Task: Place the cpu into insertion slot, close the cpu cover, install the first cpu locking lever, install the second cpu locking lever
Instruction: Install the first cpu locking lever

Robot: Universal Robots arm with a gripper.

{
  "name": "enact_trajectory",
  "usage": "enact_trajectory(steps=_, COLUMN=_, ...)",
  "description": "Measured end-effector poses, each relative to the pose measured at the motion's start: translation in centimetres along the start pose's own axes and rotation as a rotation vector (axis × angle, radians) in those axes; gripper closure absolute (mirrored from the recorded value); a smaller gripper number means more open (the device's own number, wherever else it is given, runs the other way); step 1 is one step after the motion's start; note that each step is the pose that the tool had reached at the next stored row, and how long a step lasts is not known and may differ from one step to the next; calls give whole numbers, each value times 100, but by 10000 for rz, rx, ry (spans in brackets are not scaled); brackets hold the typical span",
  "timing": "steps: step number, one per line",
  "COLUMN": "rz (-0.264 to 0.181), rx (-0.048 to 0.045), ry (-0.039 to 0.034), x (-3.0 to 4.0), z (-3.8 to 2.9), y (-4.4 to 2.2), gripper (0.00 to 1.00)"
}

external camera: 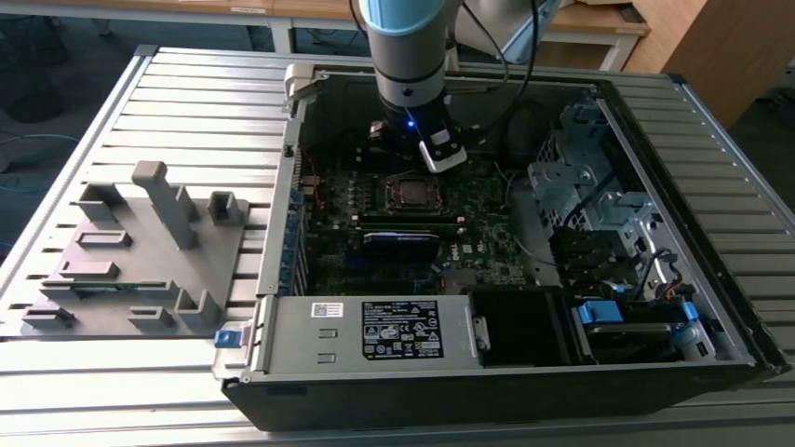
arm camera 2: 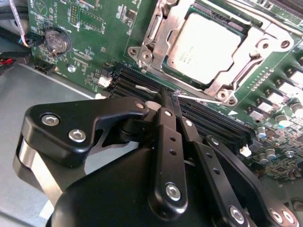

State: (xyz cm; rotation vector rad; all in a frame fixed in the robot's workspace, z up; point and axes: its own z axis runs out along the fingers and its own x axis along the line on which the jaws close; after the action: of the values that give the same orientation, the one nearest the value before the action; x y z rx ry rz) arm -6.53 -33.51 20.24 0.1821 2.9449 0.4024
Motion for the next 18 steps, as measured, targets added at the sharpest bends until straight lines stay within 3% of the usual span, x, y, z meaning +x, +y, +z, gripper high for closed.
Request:
enact_trajectory(steps=4, rz=-31, rx=-13, ry=-114, x=4, z=26, y=-9, gripper=90)
enact_trajectory(steps=8, rz=3, rx=-1, ry=-131, x=5, z=31, y=-7, gripper=90)
enact_trajectory(steps=13, rz=588, rx=112, ry=-301, x=7, z=37, y=-5, gripper=90)
enact_trajectory(steps=18, rz=606, rx=111, ry=-323, x=34, z=39, y=13, gripper=90)
